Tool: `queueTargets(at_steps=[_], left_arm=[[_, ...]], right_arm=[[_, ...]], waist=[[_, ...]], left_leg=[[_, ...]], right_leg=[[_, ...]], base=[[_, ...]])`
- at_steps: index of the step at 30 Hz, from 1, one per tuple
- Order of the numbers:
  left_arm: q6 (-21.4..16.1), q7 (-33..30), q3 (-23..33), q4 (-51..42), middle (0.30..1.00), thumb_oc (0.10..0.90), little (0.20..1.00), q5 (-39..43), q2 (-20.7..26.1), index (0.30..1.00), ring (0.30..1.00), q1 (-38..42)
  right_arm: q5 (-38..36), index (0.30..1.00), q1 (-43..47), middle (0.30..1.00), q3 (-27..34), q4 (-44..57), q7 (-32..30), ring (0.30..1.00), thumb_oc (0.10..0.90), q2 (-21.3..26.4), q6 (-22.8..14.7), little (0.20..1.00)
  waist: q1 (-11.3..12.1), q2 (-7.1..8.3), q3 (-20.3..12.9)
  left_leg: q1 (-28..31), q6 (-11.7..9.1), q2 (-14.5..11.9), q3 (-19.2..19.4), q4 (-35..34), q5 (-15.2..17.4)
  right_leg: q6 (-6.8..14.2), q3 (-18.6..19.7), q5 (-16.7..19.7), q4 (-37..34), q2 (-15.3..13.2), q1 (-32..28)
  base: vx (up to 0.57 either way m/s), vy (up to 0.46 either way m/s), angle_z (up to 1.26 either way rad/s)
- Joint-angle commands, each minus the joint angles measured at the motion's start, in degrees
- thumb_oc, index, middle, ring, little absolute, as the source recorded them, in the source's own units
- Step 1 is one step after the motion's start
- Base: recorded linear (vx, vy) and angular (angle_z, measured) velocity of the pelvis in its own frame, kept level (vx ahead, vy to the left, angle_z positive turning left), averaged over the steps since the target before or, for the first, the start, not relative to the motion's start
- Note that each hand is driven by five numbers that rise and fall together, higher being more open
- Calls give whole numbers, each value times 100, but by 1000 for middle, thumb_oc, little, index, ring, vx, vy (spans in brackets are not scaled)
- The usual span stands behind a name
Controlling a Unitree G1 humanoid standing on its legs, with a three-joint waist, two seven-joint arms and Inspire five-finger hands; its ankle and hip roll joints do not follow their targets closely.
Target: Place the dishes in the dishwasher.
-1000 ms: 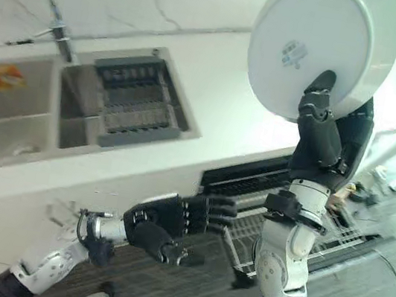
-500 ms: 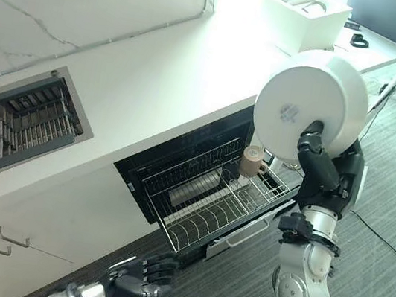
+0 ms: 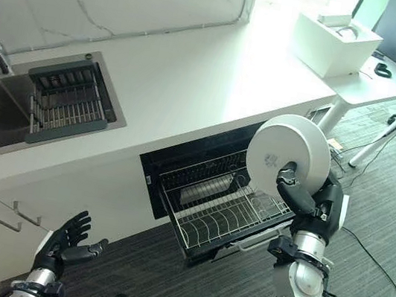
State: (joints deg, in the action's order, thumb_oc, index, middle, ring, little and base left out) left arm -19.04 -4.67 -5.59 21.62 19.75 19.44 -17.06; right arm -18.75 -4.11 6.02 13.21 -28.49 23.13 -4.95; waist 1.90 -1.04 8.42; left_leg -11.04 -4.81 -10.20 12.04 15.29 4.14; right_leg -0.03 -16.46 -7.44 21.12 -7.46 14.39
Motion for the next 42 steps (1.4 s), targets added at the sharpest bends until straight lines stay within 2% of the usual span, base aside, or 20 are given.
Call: queueTargets(at_steps=[1, 5, 10, 12, 14, 23, 28, 29, 34, 39, 40, 42], left_arm=[[-429, -148, -193, -122, 900, 800, 900, -265, 293, 900, 900, 105], [-526, -238, -226, 550, 900, 800, 900, -396, 173, 900, 900, 44], [-540, -107, -140, 1393, 900, 800, 900, -493, -66, 900, 900, -55], [-431, 16, -66, 1900, 900, 800, 900, -406, -165, 900, 900, -31], [-293, 58, -48, 2155, 900, 800, 900, -438, -218, 900, 900, 4], [-9, 14, -87, 2554, 900, 800, 900, -319, -269, 900, 900, 51], [-62, 23, -142, 2644, 900, 800, 900, -268, -283, 900, 900, 100], [-47, 22, -209, 2595, 900, 800, 900, -188, -249, 900, 900, 135], [-81, -29, -345, 2566, 900, 800, 900, -65, -223, 900, 900, 229], [-108, -99, -505, 2542, 900, 800, 900, 100, -195, 900, 900, 307], [-160, -151, -547, 2567, 900, 800, 900, 138, -196, 900, 900, 335], [-195, -128, -566, 2547, 900, 800, 900, 185, -176, 900, 900, 373]], right_arm=[[1336, 300, 592, 300, 494, 649, -379, 300, 400, 479, -147, 300], [1894, 300, 556, 300, 366, 340, -484, 300, 400, 630, -7, 300], [2806, 300, 546, 300, 106, -114, -594, 300, 400, 892, 339, 300], [3200, 300, 641, 300, -196, -657, -730, 300, 400, 1051, 626, 300], [3378, 300, 745, 300, -414, -1093, -865, 300, 400, 1026, 730, 300], [3787, 300, 1401, 300, -1174, -2525, -1326, 300, 400, 877, 1054, 300], [3845, 300, 1838, 300, -1591, -3479, -1515, 300, 400, 818, 1343, 300], [3816, 300, 2066, 300, -1733, -3818, -1602, 300, 400, 822, 1502, 300], [3887, 300, 2485, 300, -1958, -4490, -1877, 300, 400, 837, 1762, 300], [3763, 300, 3005, 300, -2126, -5149, -2254, 300, 400, 859, 2110, 300], [3684, 300, 3218, 300, -2215, -5426, -2340, 300, 400, 884, 2272, 300], [3565, 300, 3412, 300, -2258, -5632, -2484, 300, 400, 903, 2321, 300]], waist=[[-3, 18, -323], [29, 41, -310], [132, 103, -274], [229, 135, -264], [293, 146, -258], [586, 95, -244], [773, 43, -242], [841, 23, -233], [982, -2, -220], [1160, -53, -164], [1243, -81, -125], [1298, -113, -57]], left_leg=[[32, -192, -367, -152, 189, 331], [38, -158, -313, -177, 189, 381], [55, -127, -269, -199, 189, 414], [34, -110, -234, -239, 189, 425], [19, -106, -217, -266, 189, 418], [-20, -97, -137, -406, 189, 405], [-27, -113, -83, -502, 189, 397], [-52, -113, -62, -547, 189, 387], [-79, -115, -7, -629, 189, 374], [-196, -109, 77, -758, 189, 341], [-269, -102, 125, -825, 189, 322], [-362, -101, 154, -873, 189, 298]], right_leg=[[707, -58, -61, -393, -498, -516], [746, -83, -48, -393, -526, -509], [778, -152, -31, -393, -567, -522], [790, -202, -38, -393, -584, -531], [789, -244, -38, -393, -594, -540], [776, -395, -66, -393, -659, -608], [754, -504, -98, -393, -694, -700], [753, -543, -86, -393, -716, -706], [751, -638, -78, -393, -756, -755], [758, -727, -39, -393, -819, -728], [758, -770, -16, -393, -850, -698], [767, -795, 20, -393, -879, -627]], base=[[2, 48, 9], [6, 45, 8], [16, 32, 7], [21, 29, 4], [6, 23, 3], [-7, 21, 7], [0, 38, 13], [-23, 37, 20], [-2, 24, 13], [-25, 34, 15], [-46, 46, 18], [-95, 40, 21]])
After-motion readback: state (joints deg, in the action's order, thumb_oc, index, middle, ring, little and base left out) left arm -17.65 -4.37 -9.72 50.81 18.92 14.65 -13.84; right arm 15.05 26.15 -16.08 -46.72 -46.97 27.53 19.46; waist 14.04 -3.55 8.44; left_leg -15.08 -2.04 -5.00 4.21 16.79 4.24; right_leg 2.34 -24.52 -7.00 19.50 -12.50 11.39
